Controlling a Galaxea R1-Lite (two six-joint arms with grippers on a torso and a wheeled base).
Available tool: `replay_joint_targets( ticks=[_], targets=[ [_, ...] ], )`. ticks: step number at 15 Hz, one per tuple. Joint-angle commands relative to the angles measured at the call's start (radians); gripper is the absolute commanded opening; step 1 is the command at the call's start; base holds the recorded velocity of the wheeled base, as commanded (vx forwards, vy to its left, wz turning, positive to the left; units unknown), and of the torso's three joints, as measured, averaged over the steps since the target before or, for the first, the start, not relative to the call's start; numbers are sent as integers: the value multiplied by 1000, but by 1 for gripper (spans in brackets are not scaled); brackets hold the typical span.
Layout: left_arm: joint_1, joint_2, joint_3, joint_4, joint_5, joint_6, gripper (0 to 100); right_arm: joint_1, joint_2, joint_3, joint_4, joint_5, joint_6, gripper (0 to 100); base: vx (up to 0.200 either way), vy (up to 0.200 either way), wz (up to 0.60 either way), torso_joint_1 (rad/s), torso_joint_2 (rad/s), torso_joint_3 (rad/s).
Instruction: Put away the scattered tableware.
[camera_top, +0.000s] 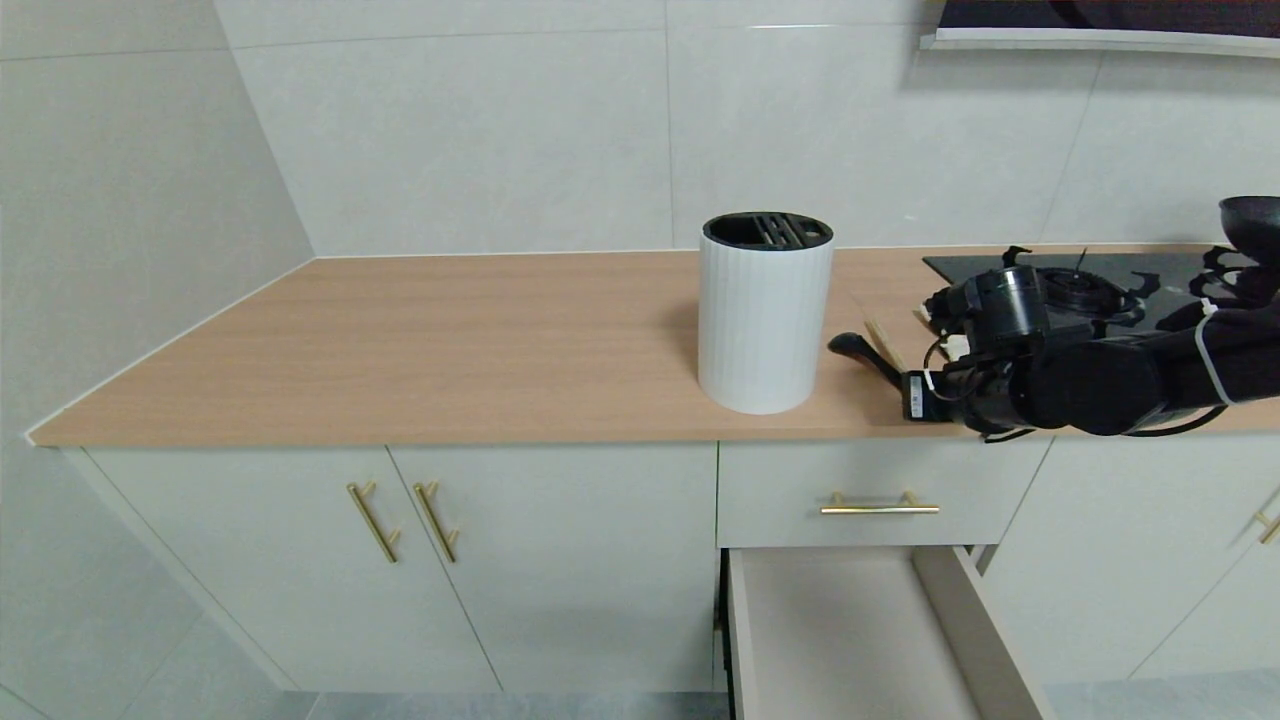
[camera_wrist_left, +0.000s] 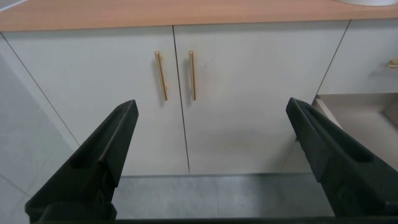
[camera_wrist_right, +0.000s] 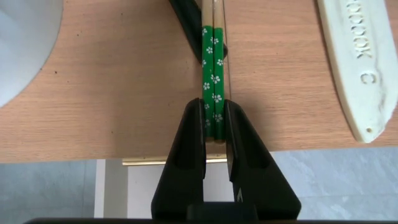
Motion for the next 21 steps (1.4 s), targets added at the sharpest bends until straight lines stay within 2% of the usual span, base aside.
replay_joint_targets(
  ticks=[1,3,6,9,12,13,15,17,21],
  targets=[
    [0,0,0,0,0,0,100,0,-33,4,0,0,0,0,0,0,0,0,0,0],
    [-2,0,0,0,0,0,100,1,-103,18,6,1,9,0,0,0,0,0,0,0],
    [-2,0,0,0,0,-2,100,17,-361,171,12,24,35,0,0,0,0,0,0,0],
    [0,0,0,0,0,0,100,46,-557,299,110,57,35,0,0,0,0,0,0,0],
    [0,0,0,0,0,0,100,61,-694,314,271,189,35,0,0,0,0,0,0,0],
    [0,0,0,0,0,0,100,60,-752,306,374,313,35,0,0,0,0,0,0,0],
    [0,0,0,0,0,0,100,58,-798,288,484,451,26,0,0,0,0,0,0,0],
    [-2,0,0,0,0,-2,100,61,-823,303,500,518,0,0,0,0,0,0,0,0],
    [-2,0,0,0,0,0,100,69,-807,349,497,534,-58,0,0,0,0,0,0,0]
  ],
)
